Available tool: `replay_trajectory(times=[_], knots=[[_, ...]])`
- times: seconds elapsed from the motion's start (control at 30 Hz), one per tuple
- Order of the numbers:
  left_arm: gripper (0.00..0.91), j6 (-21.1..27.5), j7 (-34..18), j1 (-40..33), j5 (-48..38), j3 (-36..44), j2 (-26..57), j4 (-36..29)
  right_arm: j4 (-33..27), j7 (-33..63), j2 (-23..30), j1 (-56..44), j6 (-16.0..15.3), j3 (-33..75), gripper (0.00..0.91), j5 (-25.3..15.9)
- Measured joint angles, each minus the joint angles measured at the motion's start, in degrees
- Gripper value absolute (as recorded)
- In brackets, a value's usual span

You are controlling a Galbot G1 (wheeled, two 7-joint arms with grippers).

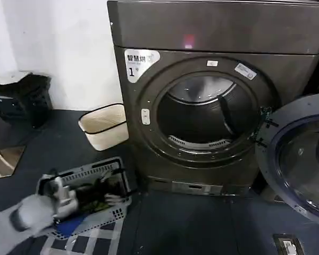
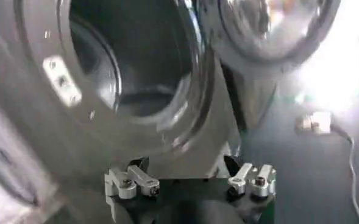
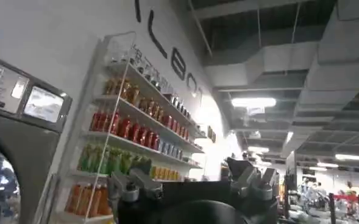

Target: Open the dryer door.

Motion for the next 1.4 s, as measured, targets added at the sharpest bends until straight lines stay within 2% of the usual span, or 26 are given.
replay_trajectory(times=[0.23, 0.43, 0.53, 1.0, 1.4], knots=[[0.907, 4.2, 0.5, 4.2, 6.2, -1.0, 8.6, 0.9, -0.3, -0.2, -0.3, 1.2, 0.2, -1.0, 0.907, -1.4], [0.907, 5.9, 5.2, 5.4, 10.5, -1.5, 13.8, 4.6, -1.3, -0.4, -0.9, 1.2, 0.7, -1.1, 0.907, -1.5], [0.907, 7.7, 5.8, 5.8, 12.4, -1.6, 15.3, 6.6, -1.7, -0.5, -1.0, 1.0, 0.9, -1.2, 0.907, -1.5], [0.907, 10.3, 6.6, 6.3, 13.1, -3.7, 16.7, 11.7, -2.0, -1.1, -1.2, 0.5, 1.4, -1.5, 0.907, -1.3], [0.907, 10.3, 7.4, 6.3, 13.1, -4.0, 16.8, 12.1, -1.6, -1.3, -1.0, 0.4, 1.4, -1.5, 0.907, -1.3]])
